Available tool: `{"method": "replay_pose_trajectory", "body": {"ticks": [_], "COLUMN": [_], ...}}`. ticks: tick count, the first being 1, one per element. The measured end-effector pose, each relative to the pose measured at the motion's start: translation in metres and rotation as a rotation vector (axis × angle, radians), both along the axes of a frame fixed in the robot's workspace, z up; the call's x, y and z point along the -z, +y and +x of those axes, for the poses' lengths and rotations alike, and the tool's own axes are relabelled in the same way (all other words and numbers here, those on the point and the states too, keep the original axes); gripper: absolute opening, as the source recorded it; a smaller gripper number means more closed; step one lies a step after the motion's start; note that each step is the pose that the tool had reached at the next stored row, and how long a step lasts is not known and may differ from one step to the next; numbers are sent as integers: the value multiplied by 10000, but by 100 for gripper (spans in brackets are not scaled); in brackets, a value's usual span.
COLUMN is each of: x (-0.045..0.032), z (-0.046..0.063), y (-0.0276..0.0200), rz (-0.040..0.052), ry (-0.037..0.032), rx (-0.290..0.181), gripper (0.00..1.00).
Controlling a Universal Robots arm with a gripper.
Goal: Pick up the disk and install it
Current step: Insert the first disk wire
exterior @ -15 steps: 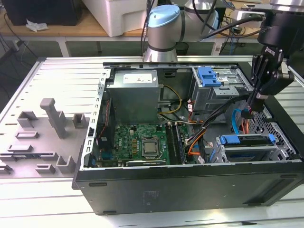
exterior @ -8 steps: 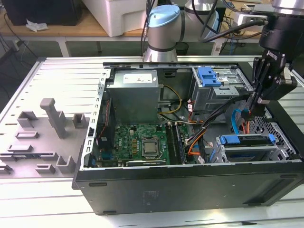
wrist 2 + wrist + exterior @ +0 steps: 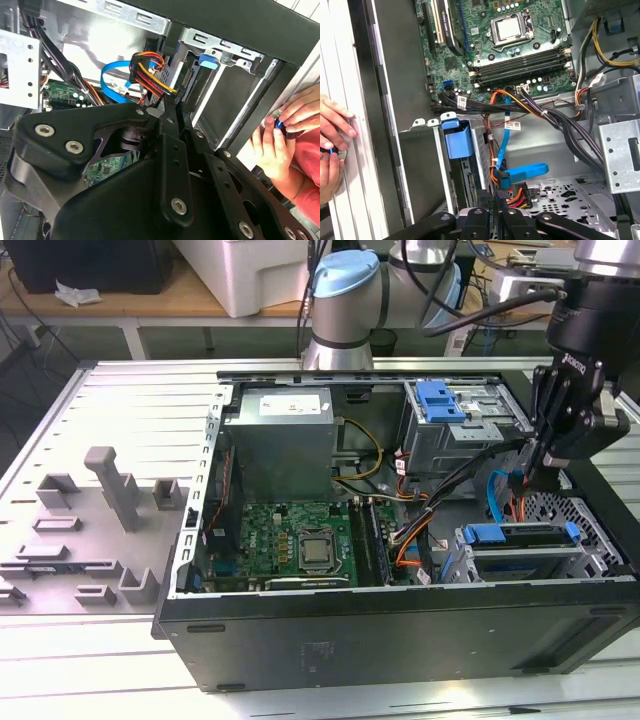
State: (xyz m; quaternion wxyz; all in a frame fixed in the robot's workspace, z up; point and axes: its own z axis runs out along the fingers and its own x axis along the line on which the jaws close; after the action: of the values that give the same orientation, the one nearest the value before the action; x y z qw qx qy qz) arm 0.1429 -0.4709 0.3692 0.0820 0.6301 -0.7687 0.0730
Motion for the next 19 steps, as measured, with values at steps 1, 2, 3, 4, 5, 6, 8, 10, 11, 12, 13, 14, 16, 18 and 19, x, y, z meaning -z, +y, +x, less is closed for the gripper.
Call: {"method": "replay_pose_trajectory", "body": {"ticks": [1,2,3,4,5,6,8,10,11,12,13,14,16,18,19], "x": [0,0,0,0,0,0,-1,0,0,0,-1,0,0,0,-1], "z": [-1,-2,-5,-9,-11,-14,-19,-23,-25,-26,-28,-28,-29,-29,-32], "y": [-3,-7,-12,-22,-30,-38,-58,-80,-88,-99,-115,-117,-117,-117,-118], "rz": [0,0,0,0,0,0,0,0,1,0,0,1,1,0,0], "ry": [0,0,0,0,0,0,-1,0,0,0,0,-1,0,-1,-1], "rx": [-12,-22,-31,-50,-62,-75,-105,-138,-150,-167,-191,-203,-214,-219,-222], "gripper": [17,17,17,17,17,17,17,17,17,17,17,17,17,17,17]}}
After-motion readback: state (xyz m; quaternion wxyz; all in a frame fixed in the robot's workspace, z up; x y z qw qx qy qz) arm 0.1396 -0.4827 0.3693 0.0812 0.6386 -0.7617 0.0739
